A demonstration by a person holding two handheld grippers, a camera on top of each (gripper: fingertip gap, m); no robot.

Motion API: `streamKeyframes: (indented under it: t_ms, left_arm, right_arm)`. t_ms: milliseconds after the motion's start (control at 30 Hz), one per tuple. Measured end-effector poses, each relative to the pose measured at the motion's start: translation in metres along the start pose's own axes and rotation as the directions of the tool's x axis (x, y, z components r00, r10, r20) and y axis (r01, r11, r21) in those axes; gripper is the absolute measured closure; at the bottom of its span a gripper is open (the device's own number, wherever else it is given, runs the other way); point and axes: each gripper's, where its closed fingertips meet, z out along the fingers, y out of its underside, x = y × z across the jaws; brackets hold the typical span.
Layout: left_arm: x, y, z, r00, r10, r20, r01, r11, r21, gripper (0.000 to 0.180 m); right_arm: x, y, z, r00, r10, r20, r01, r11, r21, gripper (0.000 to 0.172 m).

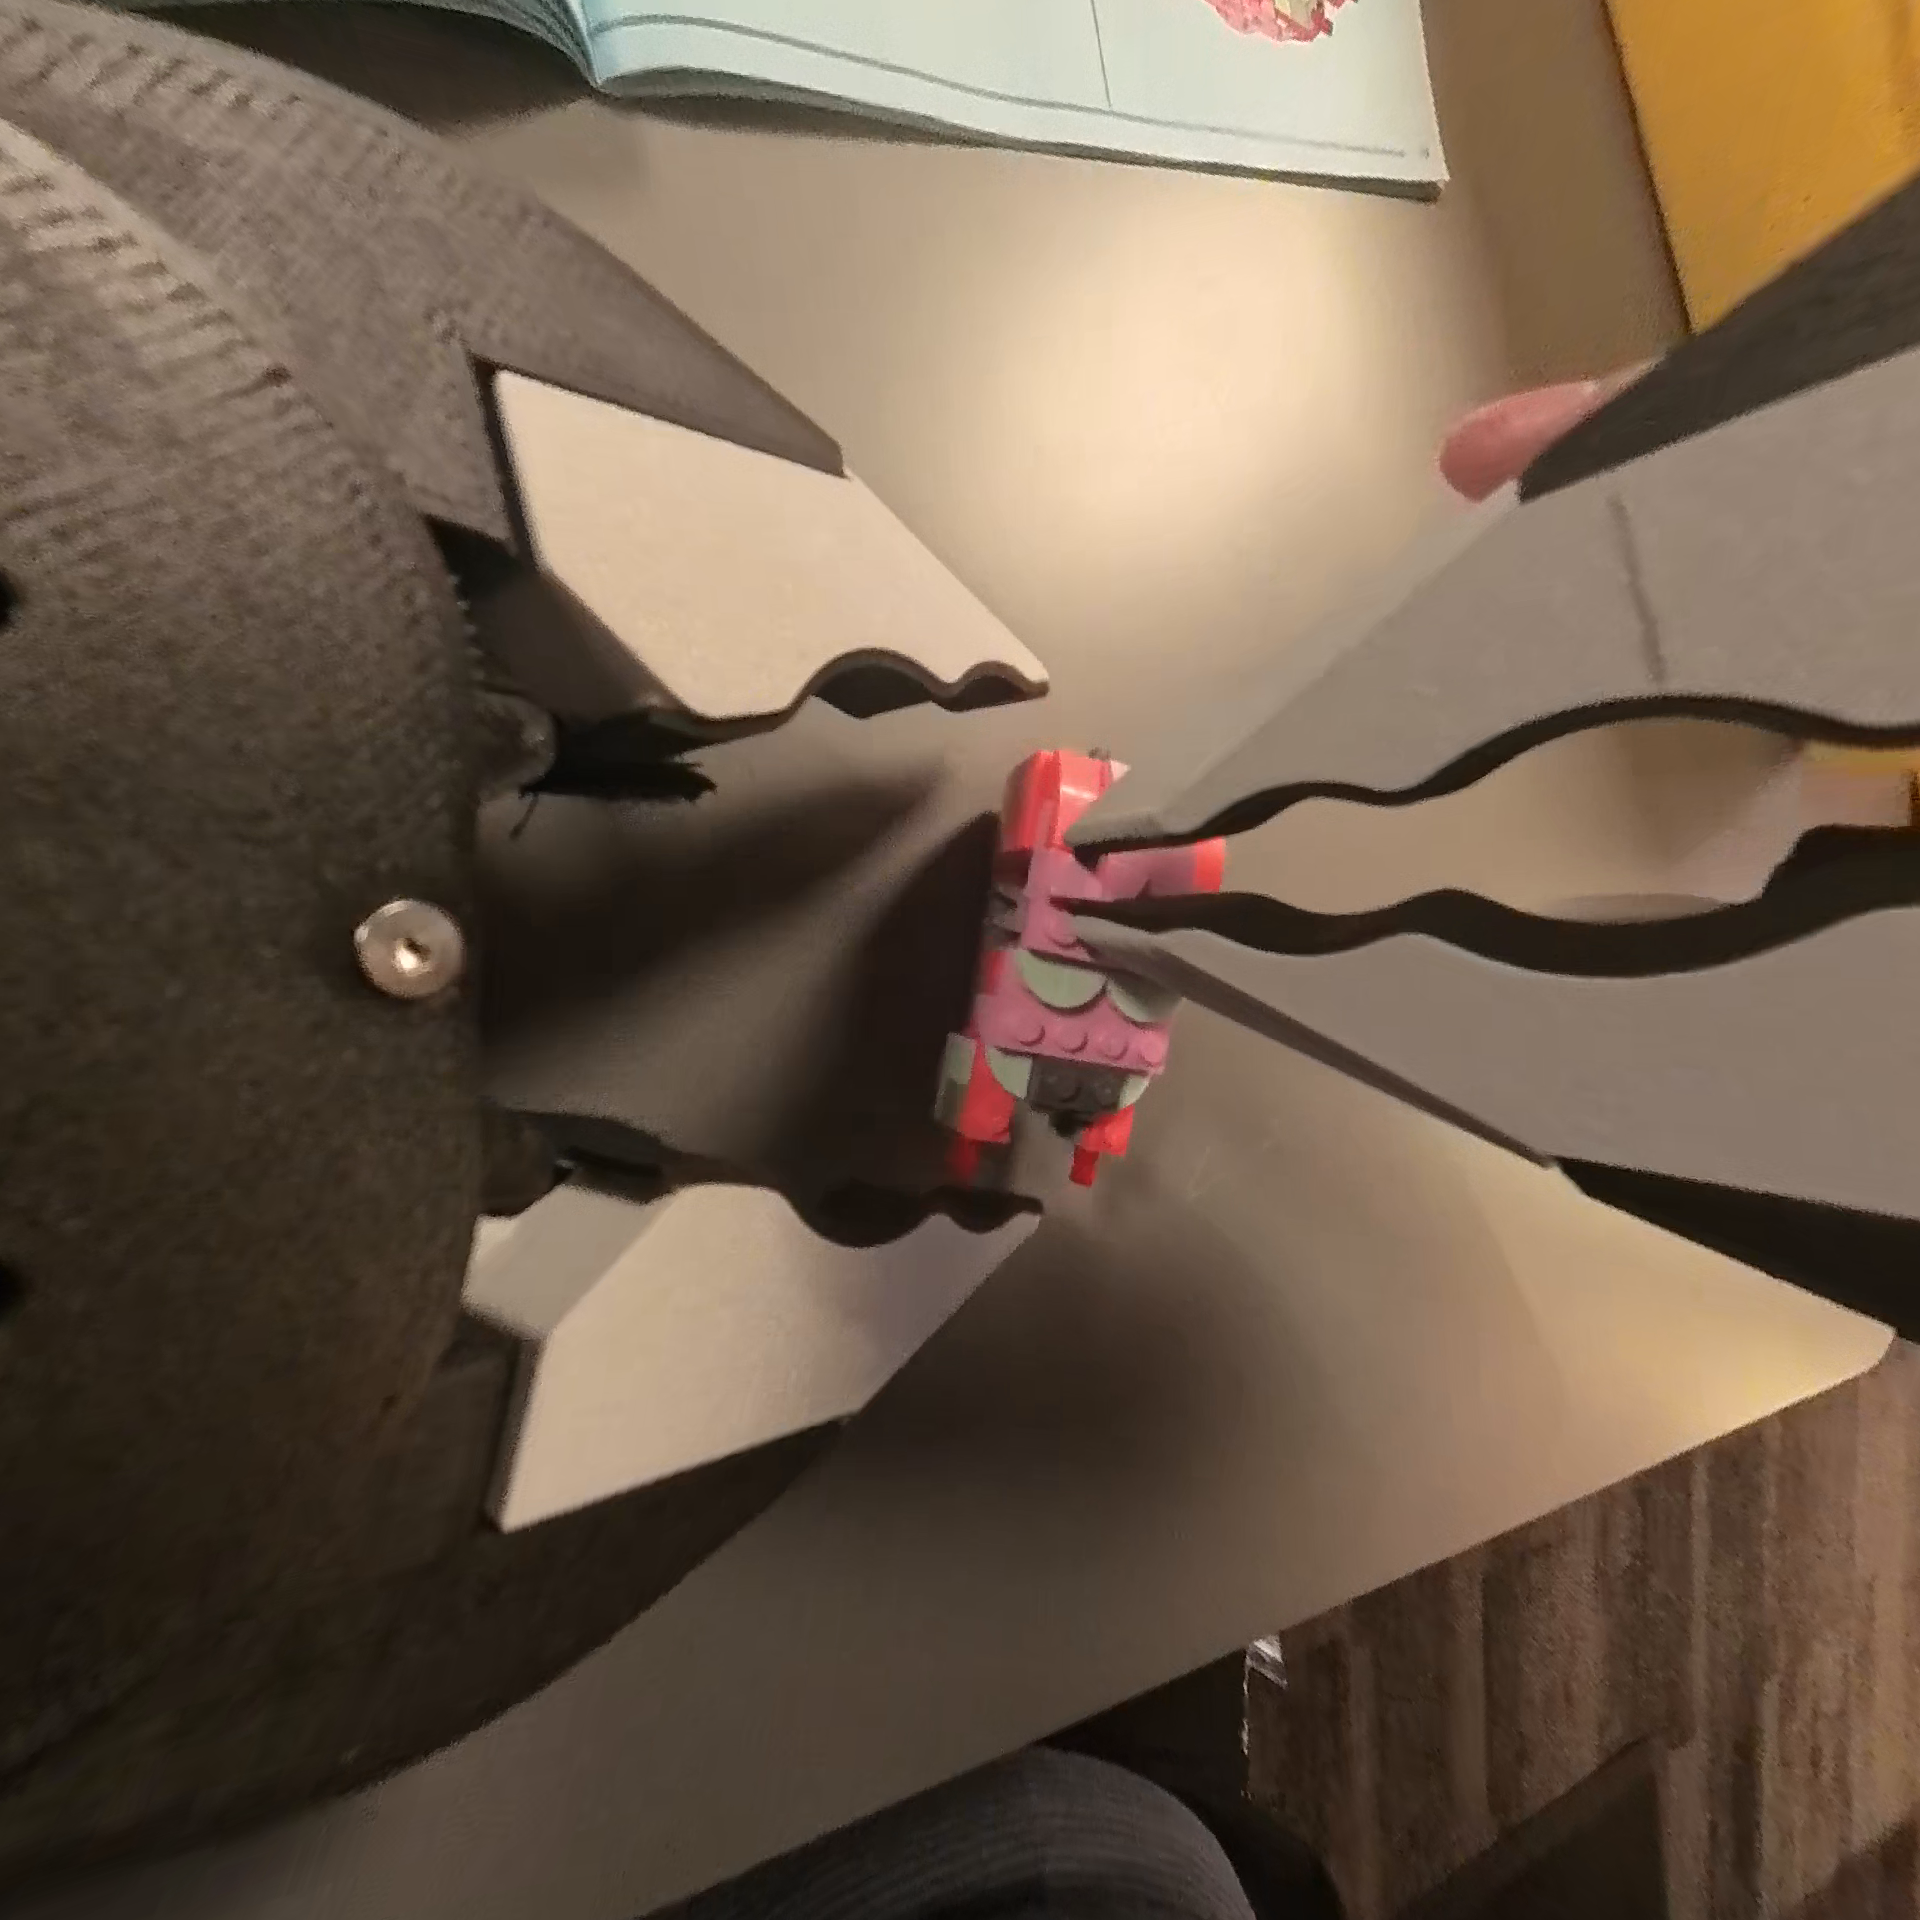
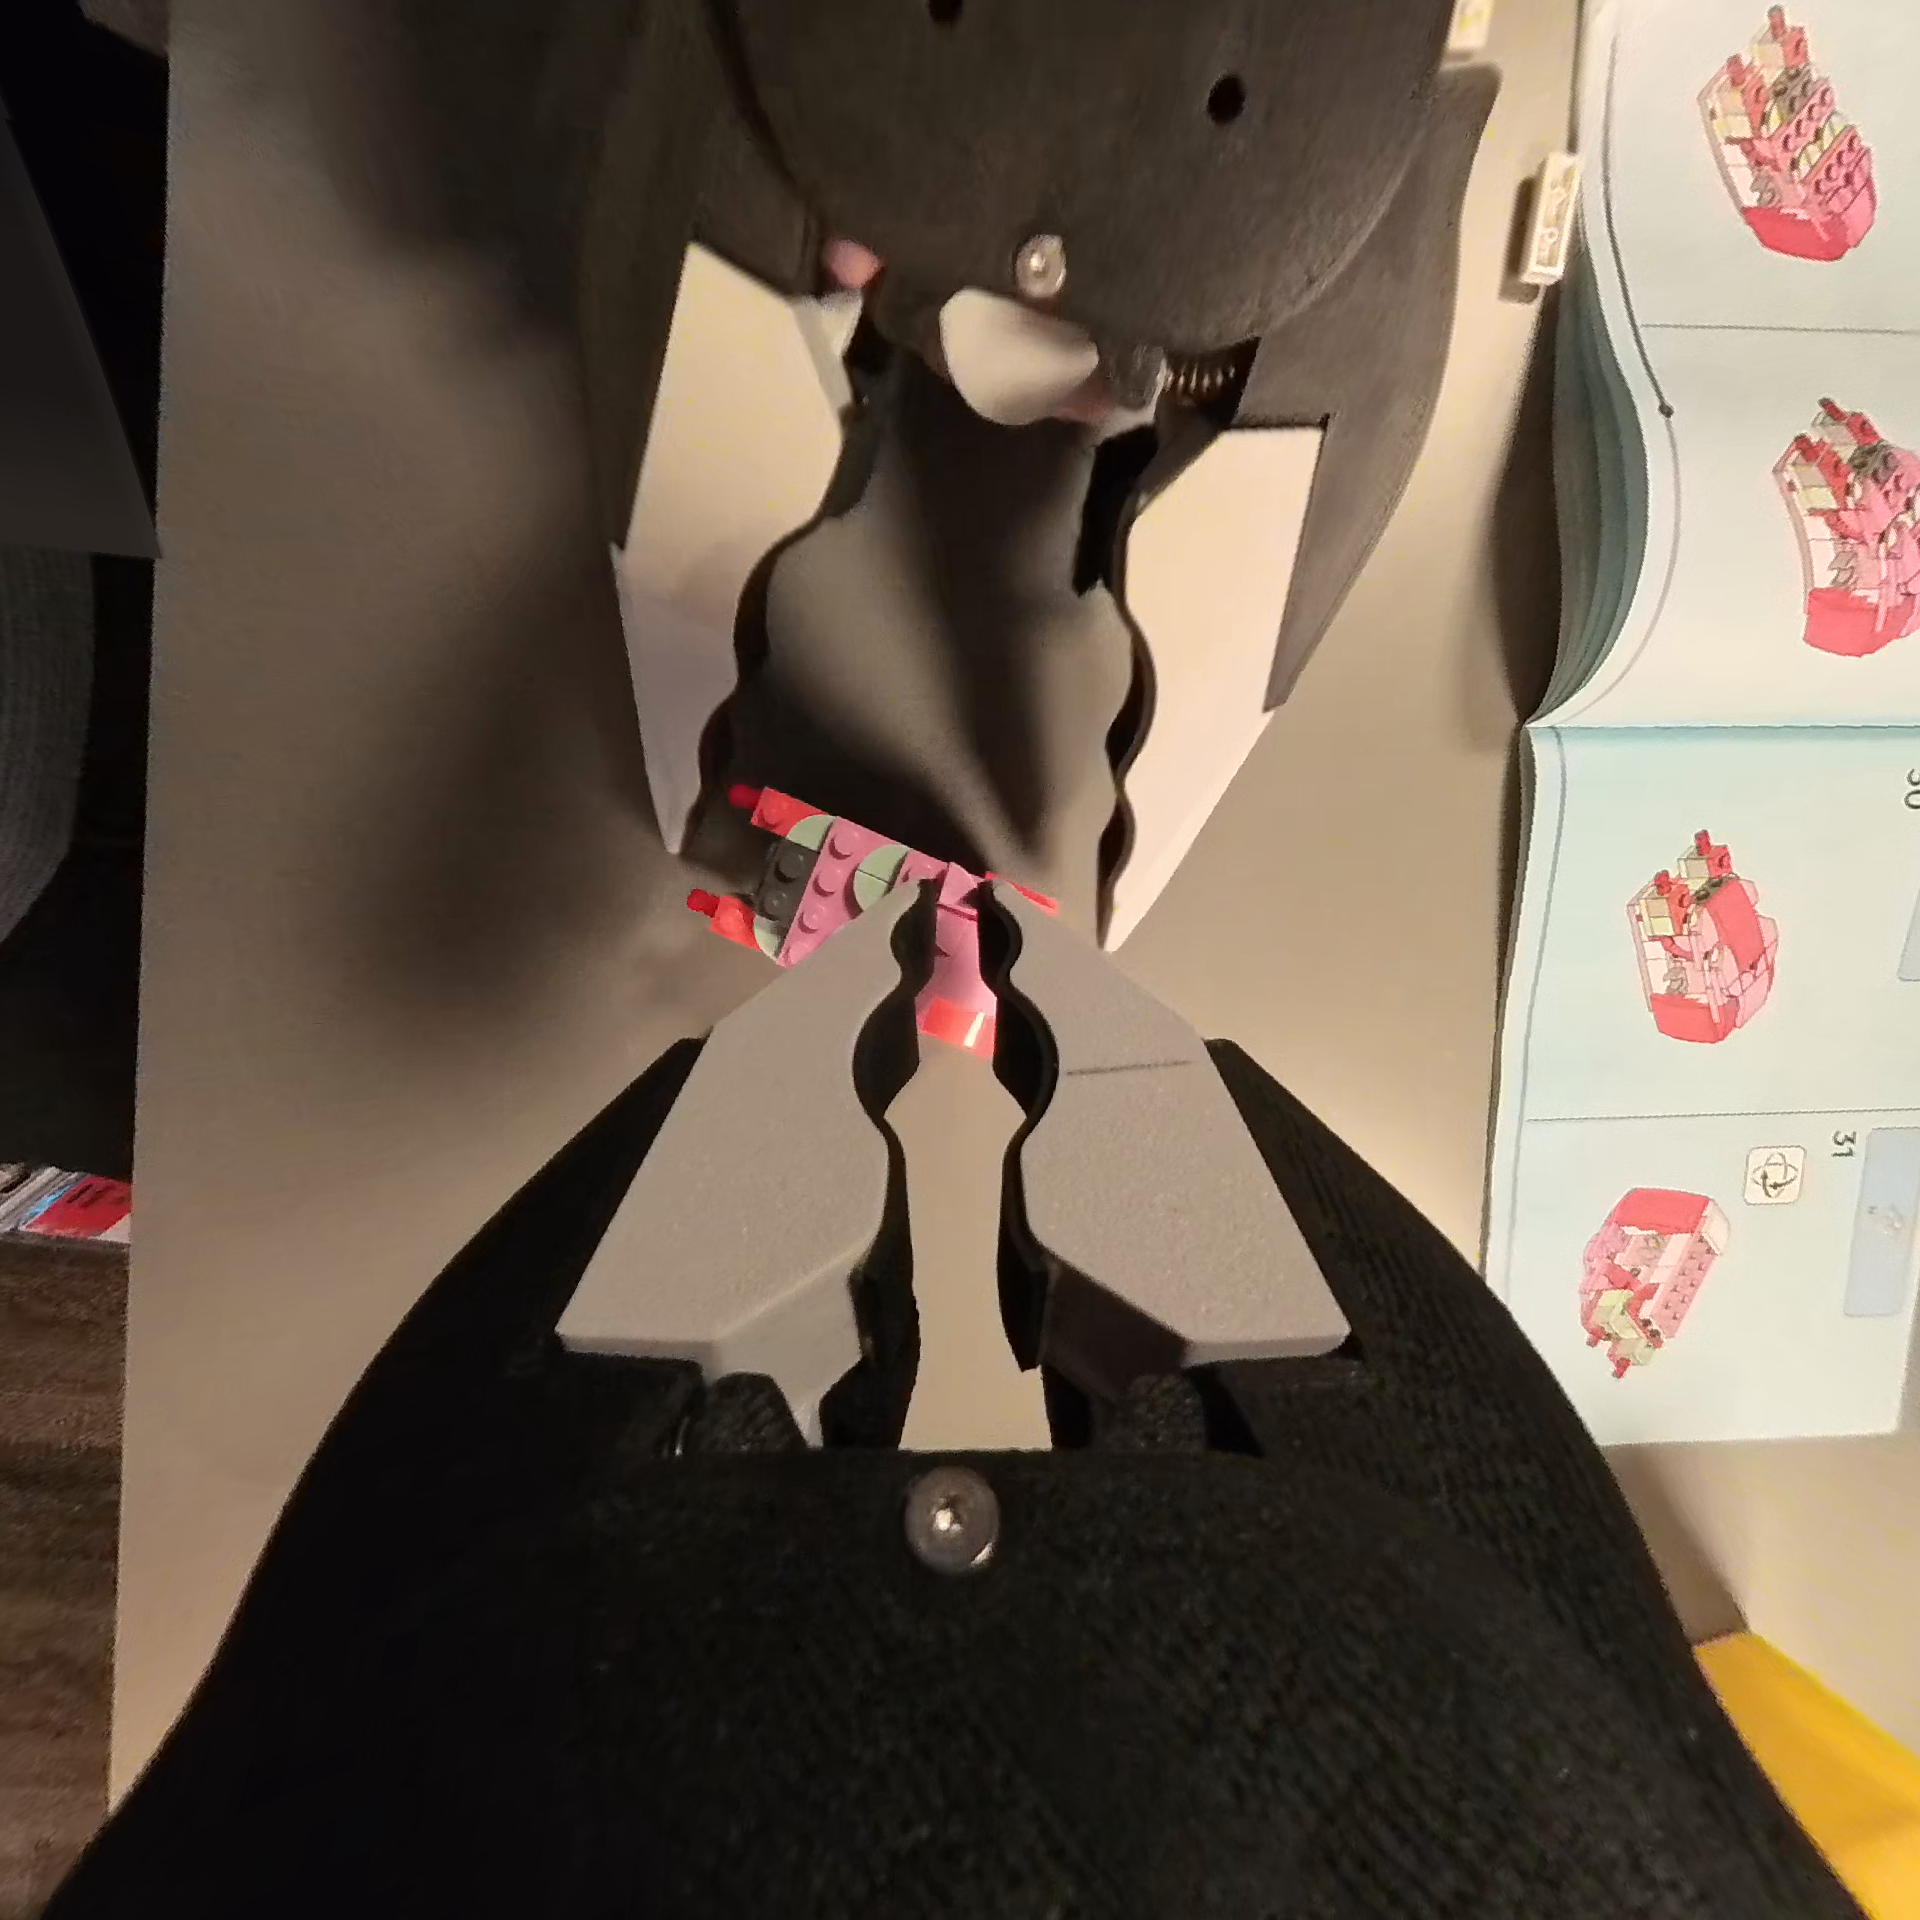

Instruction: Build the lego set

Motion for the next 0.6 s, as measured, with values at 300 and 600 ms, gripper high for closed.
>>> streamKeyframes:
  t_ms: [300, 600]
  left_arm:
    - [-0.002, -0.011, -0.02, 0.999, -0.046, -0.01, 0.047, 0.994, 0.097, 0.092]
    - [-0.001, -0.012, -0.024, 0.998, -0.057, -0.028, 0.06, 0.992, 0.113, 0.097]
  right_arm:
    - [-0.001, -0.001, 0.0, 1.0, -0.007, 0.0, 0.007, 1.0, 0.001, 0.164]
    - [-0.007, -0.001, 0.0, 0.999, -0.006, 0.05, 0.006, 1.0, -0.007, 0.163]
